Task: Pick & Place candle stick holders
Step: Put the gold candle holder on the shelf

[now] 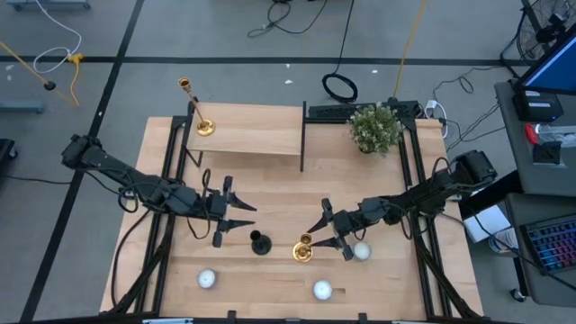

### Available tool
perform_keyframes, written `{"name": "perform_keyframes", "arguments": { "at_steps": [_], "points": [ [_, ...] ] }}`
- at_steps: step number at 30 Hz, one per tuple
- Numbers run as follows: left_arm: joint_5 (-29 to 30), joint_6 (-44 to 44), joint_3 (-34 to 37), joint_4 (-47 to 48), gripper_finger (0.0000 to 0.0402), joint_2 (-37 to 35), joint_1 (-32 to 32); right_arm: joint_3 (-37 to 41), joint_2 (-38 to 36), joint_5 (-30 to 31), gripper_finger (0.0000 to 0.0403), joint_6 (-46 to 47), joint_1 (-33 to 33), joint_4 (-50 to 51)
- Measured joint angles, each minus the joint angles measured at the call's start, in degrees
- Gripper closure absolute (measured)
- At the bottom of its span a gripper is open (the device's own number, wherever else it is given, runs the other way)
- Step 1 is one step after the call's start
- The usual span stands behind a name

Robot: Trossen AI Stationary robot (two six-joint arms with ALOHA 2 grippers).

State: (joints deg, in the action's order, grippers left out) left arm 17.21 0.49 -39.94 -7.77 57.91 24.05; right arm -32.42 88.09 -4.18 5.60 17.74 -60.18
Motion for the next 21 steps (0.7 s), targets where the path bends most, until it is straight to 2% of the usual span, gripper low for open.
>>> {"name": "perform_keyframes", "arguments": {
  "at_steps": [8,14,21],
  "points": [
    [0.0,0.0,0.0,0.0,0.0238,0.0,0.0,-1.8,0.3,-0.2,0.0232,0.3,1.4,0.9],
    [1.2,0.0,0.0,0.0,0.0238,0.0,0.0,-6.9,5.1,-0.4,0.0232,-1.2,2.2,2.1],
    [1.1,0.0,0.0,0.3,0.0238,0.0,0.1,-8.1,8.6,-0.4,0.0232,0.0,2.3,1.2]
  ]
}}
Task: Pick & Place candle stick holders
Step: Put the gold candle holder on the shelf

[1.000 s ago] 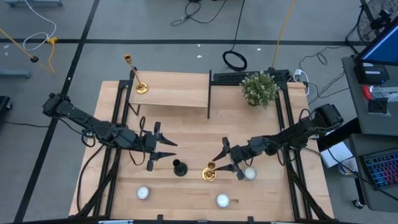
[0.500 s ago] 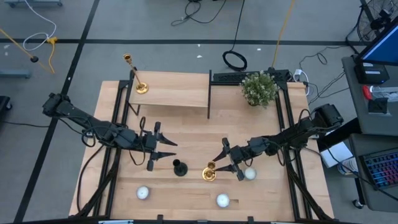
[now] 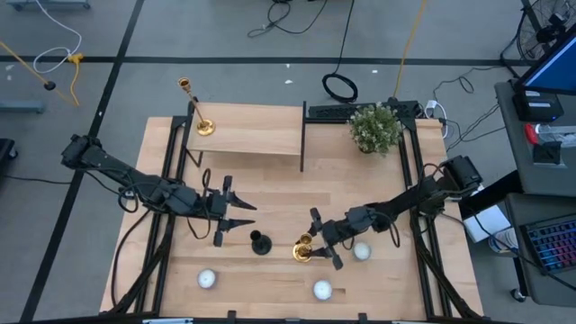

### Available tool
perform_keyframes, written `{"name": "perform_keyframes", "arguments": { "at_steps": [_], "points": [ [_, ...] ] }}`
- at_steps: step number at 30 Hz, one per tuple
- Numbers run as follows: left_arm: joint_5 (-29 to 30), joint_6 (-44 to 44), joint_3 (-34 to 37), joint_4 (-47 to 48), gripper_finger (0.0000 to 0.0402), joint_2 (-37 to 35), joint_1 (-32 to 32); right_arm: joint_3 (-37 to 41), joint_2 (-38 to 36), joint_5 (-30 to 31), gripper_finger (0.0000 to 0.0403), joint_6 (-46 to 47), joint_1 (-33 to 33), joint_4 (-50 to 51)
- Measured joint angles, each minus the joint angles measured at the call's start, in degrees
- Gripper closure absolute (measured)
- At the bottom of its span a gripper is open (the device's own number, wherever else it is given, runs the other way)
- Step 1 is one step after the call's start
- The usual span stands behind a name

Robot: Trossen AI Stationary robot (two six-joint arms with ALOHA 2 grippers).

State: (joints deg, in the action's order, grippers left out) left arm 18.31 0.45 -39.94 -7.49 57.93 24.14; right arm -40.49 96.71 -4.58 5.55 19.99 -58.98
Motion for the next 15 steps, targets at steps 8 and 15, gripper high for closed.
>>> {"name": "perform_keyframes", "arguments": {
  "at_steps": [8,15],
  "points": [
    [0.0,0.0,0.0,0.0,0.0238,0.0,0.0,-0.1,0.0,0.0,0.0305,2.1,-0.1,0.3],
    [-0.2,0.0,0.0,0.2,0.0238,-0.4,0.0,0.0,0.0,0.3,0.039,0.9,-0.4,-0.9]
  ]
}}
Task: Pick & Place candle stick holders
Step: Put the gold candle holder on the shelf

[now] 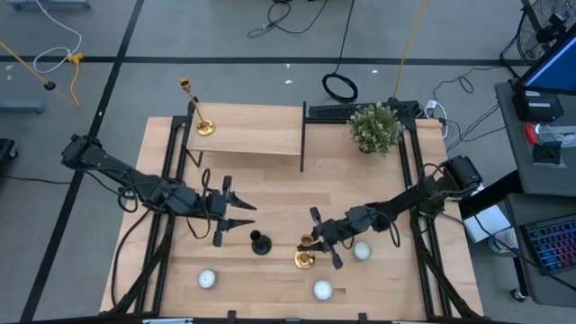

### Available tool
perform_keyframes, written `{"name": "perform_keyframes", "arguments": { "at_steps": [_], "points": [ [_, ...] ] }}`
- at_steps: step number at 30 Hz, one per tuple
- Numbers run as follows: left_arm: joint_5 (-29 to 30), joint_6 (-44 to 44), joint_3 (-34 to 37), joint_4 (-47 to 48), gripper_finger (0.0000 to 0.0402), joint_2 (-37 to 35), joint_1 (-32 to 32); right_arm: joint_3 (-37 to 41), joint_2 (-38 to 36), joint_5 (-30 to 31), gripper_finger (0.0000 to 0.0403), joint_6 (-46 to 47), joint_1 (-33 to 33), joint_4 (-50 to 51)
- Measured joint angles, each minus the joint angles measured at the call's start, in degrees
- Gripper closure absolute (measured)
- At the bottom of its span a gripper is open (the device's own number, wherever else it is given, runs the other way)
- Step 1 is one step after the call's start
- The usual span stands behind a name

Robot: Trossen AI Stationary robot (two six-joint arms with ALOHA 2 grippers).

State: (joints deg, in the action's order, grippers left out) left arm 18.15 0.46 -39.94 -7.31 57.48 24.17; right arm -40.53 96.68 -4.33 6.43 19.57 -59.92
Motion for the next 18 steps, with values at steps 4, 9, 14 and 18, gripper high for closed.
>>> {"name": "perform_keyframes", "arguments": {
  "at_steps": [4,9,14,18],
  "points": [
    [0.5,0.0,0.0,1.1,0.0238,-2.3,0.3,0.0,0.0,0.0,0.0388,0.4,-0.5,-3.7],
    [2.6,0.0,0.0,5.7,0.0238,-7.2,1.6,-0.1,0.0,0.1,0.0393,0.9,-1.6,-7.3],
    [3.0,0.0,0.0,9.8,0.0238,-10.6,2.4,-3.6,-1.0,-0.1,0.0393,2.0,-3.2,-6.4],
    [3.0,0.0,0.0,10.7,0.0238,-11.1,2.9,-8.5,-3.1,-0.2,0.0395,0.6,-4.9,4.5]
  ]
}}
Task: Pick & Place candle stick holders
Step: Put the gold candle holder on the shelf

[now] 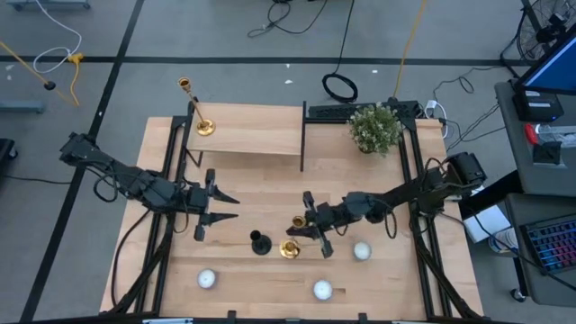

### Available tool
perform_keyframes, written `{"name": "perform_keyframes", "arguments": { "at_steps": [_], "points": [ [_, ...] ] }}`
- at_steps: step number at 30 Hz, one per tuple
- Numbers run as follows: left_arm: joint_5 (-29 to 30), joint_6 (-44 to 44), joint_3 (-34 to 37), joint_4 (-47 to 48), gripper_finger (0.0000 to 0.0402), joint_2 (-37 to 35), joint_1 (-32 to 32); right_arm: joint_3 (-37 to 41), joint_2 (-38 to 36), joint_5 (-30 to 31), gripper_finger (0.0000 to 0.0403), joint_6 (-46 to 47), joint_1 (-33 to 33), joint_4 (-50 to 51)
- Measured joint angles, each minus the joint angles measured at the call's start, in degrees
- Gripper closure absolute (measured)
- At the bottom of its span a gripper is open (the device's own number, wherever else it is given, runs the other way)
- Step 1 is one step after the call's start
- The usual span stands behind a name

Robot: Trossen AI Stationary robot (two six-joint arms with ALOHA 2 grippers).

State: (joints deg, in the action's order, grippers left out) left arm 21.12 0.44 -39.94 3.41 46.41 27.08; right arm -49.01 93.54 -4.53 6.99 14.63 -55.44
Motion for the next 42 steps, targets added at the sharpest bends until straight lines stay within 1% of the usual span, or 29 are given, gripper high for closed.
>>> {"name": "perform_keyframes", "arguments": {
  "at_steps": [4,10,15,20,25,28,35,39,42],
  "points": [
    [0.0,-0.3,0.0,1.0,0.0238,0.0,0.1,-4.5,-2.6,0.0,0.0393,-3.9,-2.1,9.2],
    [0.0,-0.3,0.0,3.1,0.0238,0.0,0.1,-7.2,-7.6,-0.1,0.0393,-8.5,-6.6,11.5],
    [0.0,-0.3,0.0,3.1,0.0238,0.0,0.1,-8.0,-9.7,0.0,0.0394,-8.7,-12.2,11.8],
    [0.0,-0.3,0.0,3.1,0.0238,0.0,0.1,-10.0,-9.6,-0.3,0.0394,-8.9,-17.3,12.2],
    [0.0,-0.2,0.0,2.9,0.0238,0.0,0.0,-12.8,-9.7,-0.2,0.0394,-12.3,-21.9,14.5],
    [0.0,-0.2,0.0,2.9,0.0238,0.0,0.0,-14.5,-9.6,-0.3,0.0394,-12.7,-25.0,15.3],
    [0.1,-0.2,0.0,2.8,0.0238,0.0,0.0,-14.9,-9.6,-0.2,0.0394,-12.7,-31.2,15.6],
    [2.7,-0.2,0.0,2.7,0.0238,0.0,0.0,-14.9,-9.4,-0.2,0.0394,-11.8,-34.4,15.3],
    [5.4,-0.3,0.0,2.7,0.0238,0.0,0.0,-14.9,-7.8,-0.2,0.0394,-11.1,-36.2,14.4]
  ]
}}
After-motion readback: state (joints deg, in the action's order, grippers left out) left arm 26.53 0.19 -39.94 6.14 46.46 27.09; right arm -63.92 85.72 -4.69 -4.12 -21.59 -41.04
